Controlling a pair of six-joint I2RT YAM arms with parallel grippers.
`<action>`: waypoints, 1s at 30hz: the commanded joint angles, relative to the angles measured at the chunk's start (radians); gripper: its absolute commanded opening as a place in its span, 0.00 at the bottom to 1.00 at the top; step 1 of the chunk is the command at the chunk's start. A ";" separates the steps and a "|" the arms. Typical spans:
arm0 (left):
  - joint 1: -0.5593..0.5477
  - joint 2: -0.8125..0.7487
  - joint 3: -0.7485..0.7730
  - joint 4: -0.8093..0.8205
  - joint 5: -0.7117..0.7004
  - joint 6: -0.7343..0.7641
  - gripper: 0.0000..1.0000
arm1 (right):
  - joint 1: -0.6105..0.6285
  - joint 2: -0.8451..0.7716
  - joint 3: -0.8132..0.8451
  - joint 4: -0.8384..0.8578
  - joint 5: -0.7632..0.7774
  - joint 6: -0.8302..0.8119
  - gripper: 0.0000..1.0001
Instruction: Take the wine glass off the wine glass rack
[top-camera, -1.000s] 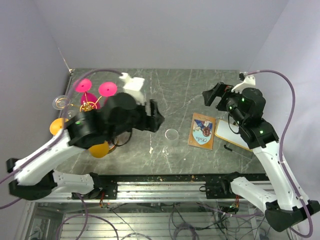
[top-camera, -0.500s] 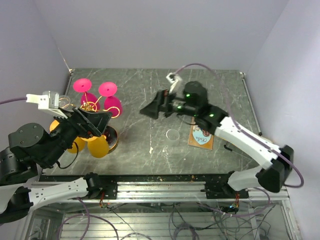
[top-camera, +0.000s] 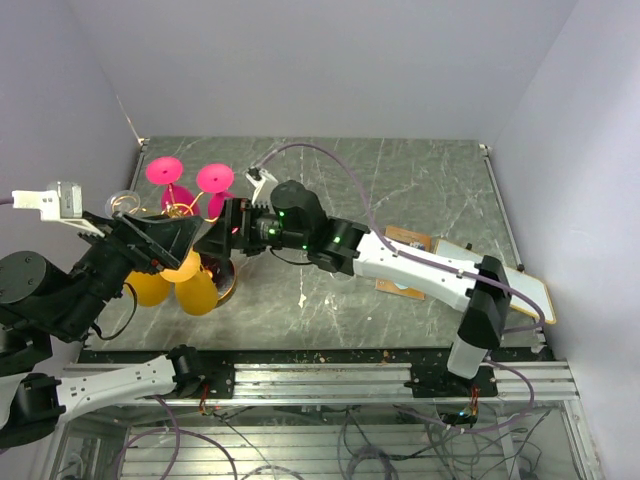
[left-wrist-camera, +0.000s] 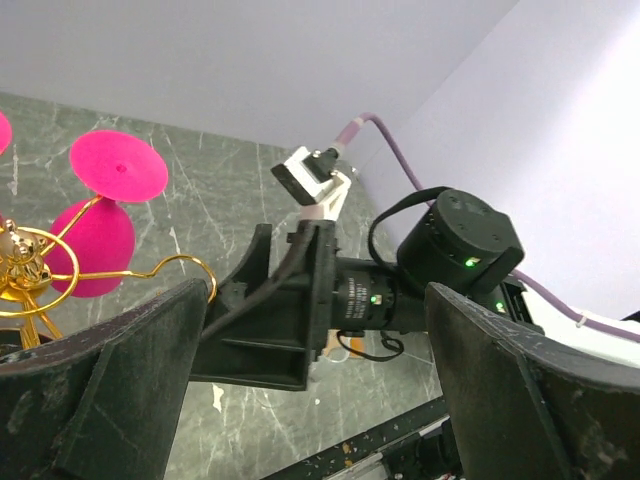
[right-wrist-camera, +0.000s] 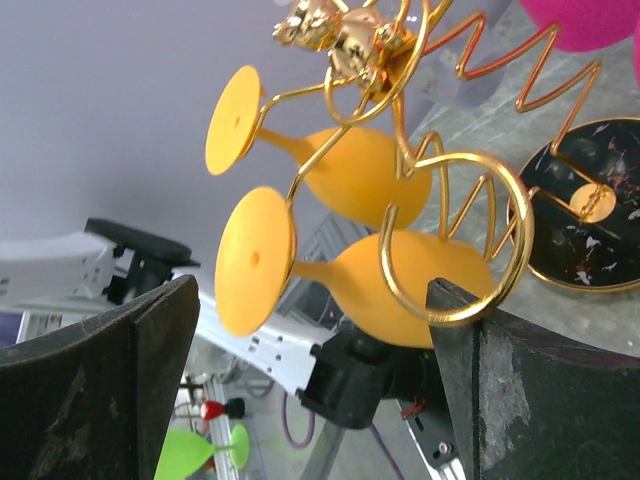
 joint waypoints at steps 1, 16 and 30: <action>0.004 0.021 0.030 0.027 -0.018 0.031 1.00 | 0.032 0.063 0.119 -0.083 0.126 0.012 0.94; 0.004 0.009 -0.004 0.091 0.021 0.053 1.00 | 0.113 0.114 0.208 -0.253 0.329 -0.077 0.86; 0.003 0.164 0.030 -0.037 -0.033 -0.009 1.00 | 0.016 -0.137 -0.036 -0.139 0.199 -0.152 1.00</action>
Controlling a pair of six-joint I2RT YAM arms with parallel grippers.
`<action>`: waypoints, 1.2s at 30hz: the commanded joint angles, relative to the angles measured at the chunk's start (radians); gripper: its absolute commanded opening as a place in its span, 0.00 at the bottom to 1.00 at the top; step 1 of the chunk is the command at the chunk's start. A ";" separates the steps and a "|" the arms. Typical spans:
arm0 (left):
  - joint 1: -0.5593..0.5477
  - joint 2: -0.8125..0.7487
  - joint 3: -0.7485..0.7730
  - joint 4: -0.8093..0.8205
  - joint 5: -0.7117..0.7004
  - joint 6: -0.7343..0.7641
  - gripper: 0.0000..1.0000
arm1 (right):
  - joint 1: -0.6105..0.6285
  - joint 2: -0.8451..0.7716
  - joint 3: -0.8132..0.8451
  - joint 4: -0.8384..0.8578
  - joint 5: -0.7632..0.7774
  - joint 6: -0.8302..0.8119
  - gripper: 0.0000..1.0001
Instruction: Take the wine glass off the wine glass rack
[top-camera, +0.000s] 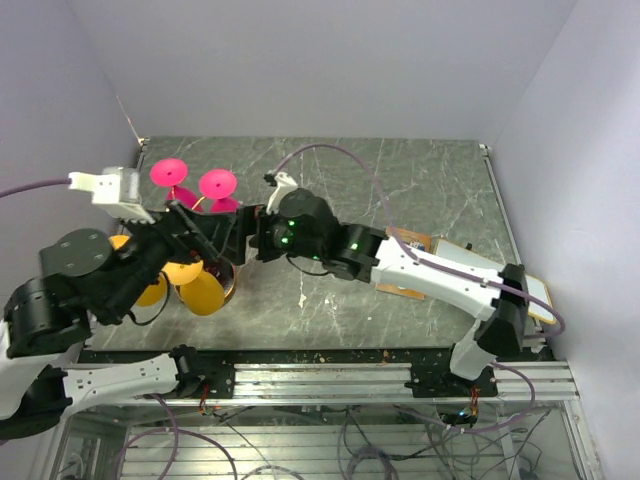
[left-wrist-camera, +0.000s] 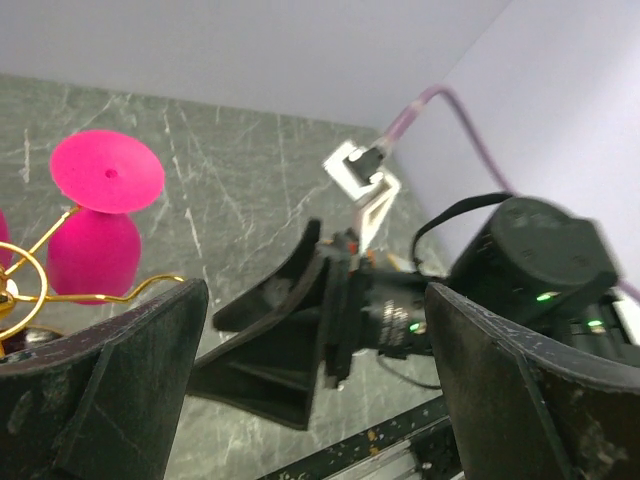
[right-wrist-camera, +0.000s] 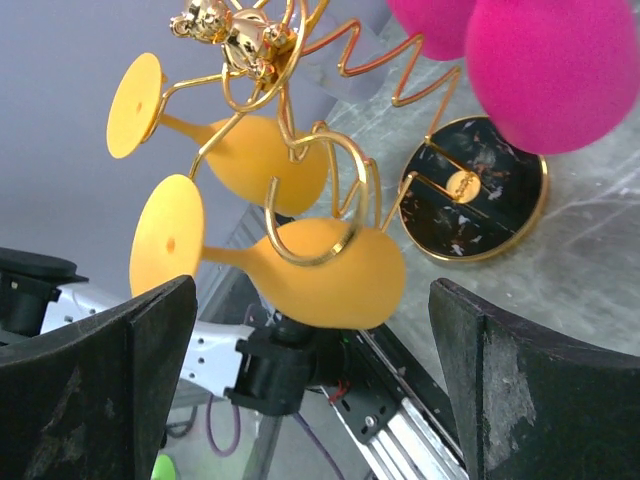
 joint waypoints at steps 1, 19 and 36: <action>0.003 0.093 0.043 -0.076 -0.051 -0.034 0.99 | -0.054 -0.132 -0.091 0.071 -0.074 -0.056 1.00; 0.164 0.443 0.323 -0.138 0.027 0.104 0.98 | -0.207 -0.365 -0.284 0.108 -0.112 -0.060 1.00; 0.968 0.570 0.306 -0.101 0.837 0.178 0.90 | -0.244 -0.464 -0.358 0.066 -0.103 -0.127 1.00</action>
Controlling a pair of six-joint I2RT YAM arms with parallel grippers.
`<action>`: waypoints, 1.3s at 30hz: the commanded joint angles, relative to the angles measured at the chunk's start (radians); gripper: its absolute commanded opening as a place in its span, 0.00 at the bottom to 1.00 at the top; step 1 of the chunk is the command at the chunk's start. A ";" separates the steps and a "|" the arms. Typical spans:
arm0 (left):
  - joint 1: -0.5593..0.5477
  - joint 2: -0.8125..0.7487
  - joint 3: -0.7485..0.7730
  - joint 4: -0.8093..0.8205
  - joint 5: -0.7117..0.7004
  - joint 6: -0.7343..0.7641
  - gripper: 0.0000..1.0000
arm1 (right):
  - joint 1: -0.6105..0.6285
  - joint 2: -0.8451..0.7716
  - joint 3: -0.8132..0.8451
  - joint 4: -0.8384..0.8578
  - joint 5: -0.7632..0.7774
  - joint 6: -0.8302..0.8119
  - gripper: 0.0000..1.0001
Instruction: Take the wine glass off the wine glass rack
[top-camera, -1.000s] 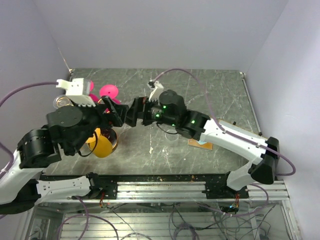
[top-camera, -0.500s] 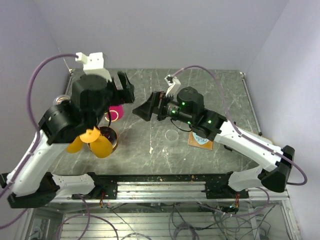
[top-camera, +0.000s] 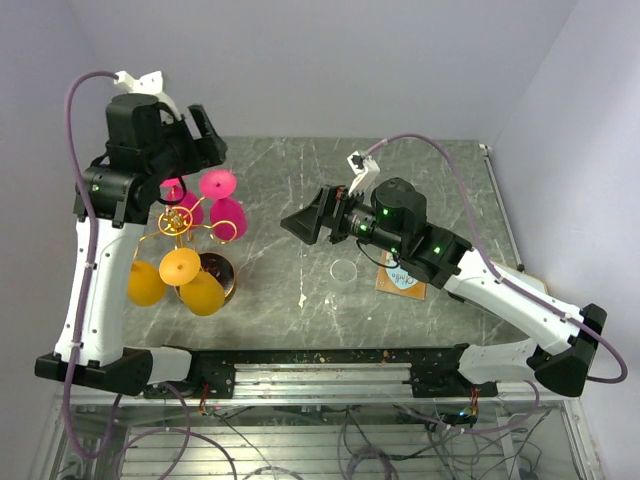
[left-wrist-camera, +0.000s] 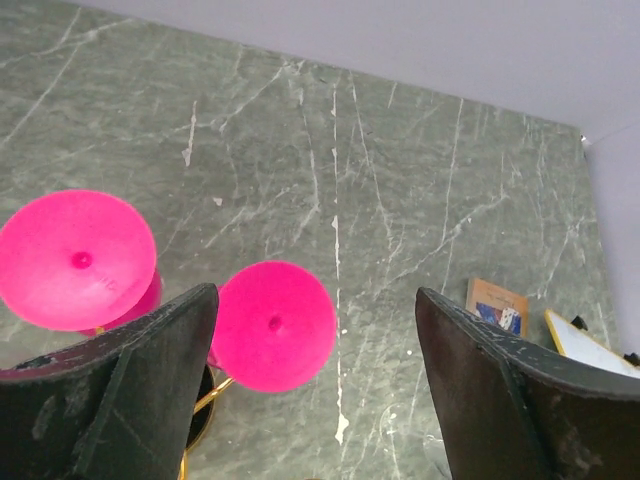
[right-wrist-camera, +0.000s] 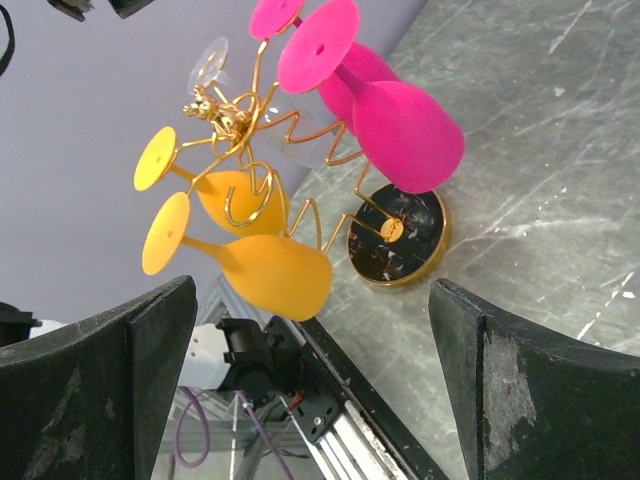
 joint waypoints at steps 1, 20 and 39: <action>0.127 -0.034 -0.060 0.008 0.235 0.002 0.88 | -0.010 -0.015 -0.008 -0.021 -0.004 -0.051 1.00; 0.225 -0.009 -0.213 -0.042 0.265 0.038 0.60 | -0.034 -0.024 -0.021 -0.020 -0.020 -0.090 1.00; 0.225 -0.042 -0.291 -0.020 0.275 0.034 0.39 | -0.043 -0.033 -0.020 -0.016 -0.022 -0.086 1.00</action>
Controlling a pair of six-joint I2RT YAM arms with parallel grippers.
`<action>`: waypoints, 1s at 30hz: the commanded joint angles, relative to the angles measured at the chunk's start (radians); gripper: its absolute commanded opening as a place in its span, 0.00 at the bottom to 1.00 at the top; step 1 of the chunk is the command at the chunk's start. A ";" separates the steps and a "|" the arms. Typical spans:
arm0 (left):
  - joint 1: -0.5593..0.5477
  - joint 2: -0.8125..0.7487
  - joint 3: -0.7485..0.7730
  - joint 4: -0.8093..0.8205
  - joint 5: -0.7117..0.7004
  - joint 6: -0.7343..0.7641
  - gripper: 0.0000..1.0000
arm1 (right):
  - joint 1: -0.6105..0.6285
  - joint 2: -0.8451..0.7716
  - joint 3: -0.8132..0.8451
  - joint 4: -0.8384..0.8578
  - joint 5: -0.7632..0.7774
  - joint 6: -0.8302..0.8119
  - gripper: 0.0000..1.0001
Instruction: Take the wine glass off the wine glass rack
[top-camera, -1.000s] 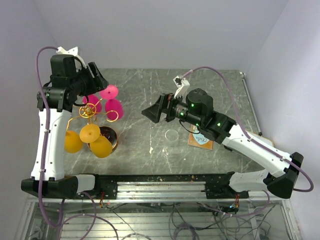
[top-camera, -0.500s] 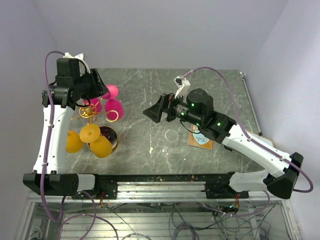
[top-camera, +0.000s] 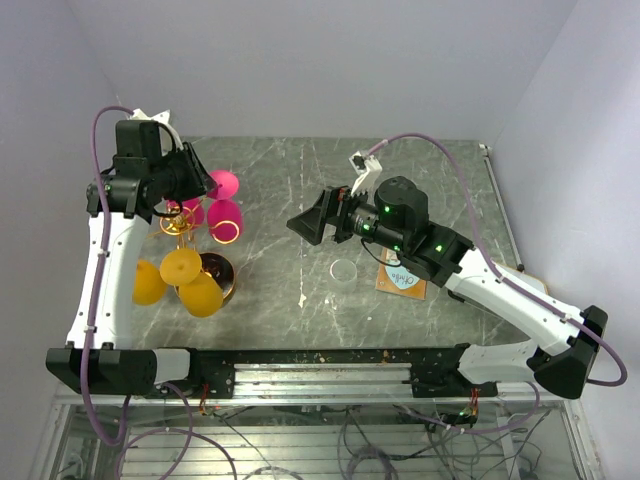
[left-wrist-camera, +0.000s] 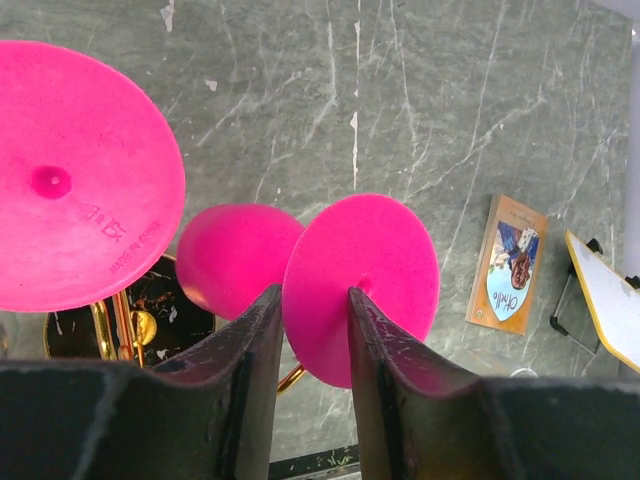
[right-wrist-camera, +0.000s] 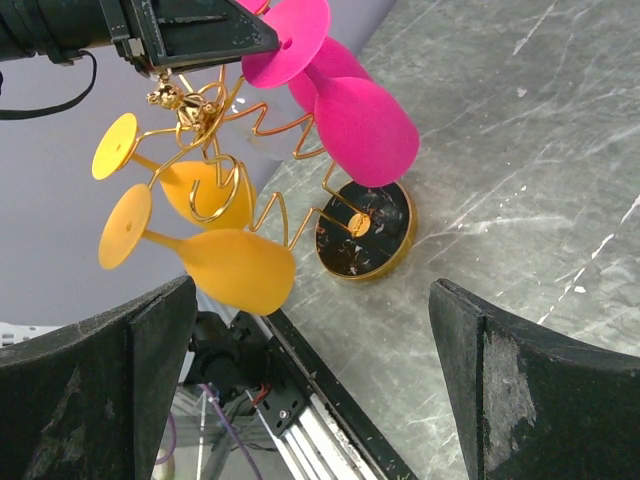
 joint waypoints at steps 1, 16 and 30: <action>0.011 -0.022 -0.011 -0.023 -0.018 0.012 0.37 | -0.005 -0.027 -0.001 0.013 0.000 -0.012 1.00; 0.010 -0.087 -0.029 -0.025 -0.036 -0.044 0.08 | -0.005 -0.006 0.016 0.013 -0.010 -0.008 1.00; 0.058 -0.137 -0.103 0.067 -0.011 -0.336 0.07 | -0.005 0.000 0.031 0.008 -0.012 0.002 1.00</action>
